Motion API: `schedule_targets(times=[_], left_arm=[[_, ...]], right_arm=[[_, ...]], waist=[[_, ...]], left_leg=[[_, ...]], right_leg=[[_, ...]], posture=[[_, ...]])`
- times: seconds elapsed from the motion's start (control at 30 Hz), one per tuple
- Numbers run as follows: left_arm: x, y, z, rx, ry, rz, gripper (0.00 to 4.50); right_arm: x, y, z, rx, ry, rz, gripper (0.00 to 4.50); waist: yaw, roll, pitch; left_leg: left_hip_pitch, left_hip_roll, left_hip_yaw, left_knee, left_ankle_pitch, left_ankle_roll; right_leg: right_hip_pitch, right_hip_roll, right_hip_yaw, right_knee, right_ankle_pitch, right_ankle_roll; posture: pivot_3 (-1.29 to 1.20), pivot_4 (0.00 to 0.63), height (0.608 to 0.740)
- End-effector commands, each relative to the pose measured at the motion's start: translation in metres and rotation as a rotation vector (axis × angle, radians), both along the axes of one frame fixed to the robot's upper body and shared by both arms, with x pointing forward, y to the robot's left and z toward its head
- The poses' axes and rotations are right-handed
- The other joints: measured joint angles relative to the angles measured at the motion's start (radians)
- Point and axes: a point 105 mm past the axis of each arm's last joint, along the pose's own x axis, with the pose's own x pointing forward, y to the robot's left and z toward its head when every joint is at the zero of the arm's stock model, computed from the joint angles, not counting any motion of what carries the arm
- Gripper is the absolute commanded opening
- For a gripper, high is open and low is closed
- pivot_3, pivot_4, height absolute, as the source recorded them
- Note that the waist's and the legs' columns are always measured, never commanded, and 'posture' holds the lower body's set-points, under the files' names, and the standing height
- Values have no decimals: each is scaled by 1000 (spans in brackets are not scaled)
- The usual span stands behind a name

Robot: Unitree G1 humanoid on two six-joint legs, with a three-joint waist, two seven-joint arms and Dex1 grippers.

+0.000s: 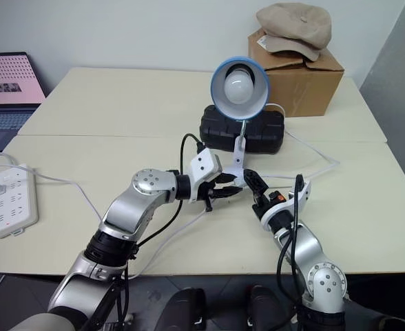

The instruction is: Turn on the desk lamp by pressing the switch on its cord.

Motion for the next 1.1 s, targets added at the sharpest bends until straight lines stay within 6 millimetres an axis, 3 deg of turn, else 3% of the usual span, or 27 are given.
schedule_targets(times=[0.03, 1.1], left_arm=[[-1, -5, 21, -41, -42, -13, 1096], [-6, -5, 25, -36, -29, -33, 1096]], right_arm=[[-1, 4, 11, 25, -46, 0, 4500], [5, 15, 11, 63, -35, 27, 4500]], waist=[[0, 0, 0], [0, 0, 0]], left_leg=[[0, 0, 0, 0, 0, 0], [0, 0, 0, 0, 0, 0]], right_leg=[[0, 0, 0, 0, 0, 0], [0, 0, 0, 0, 0, 0]], posture=[[0, 150, 740], [0, 150, 740]])
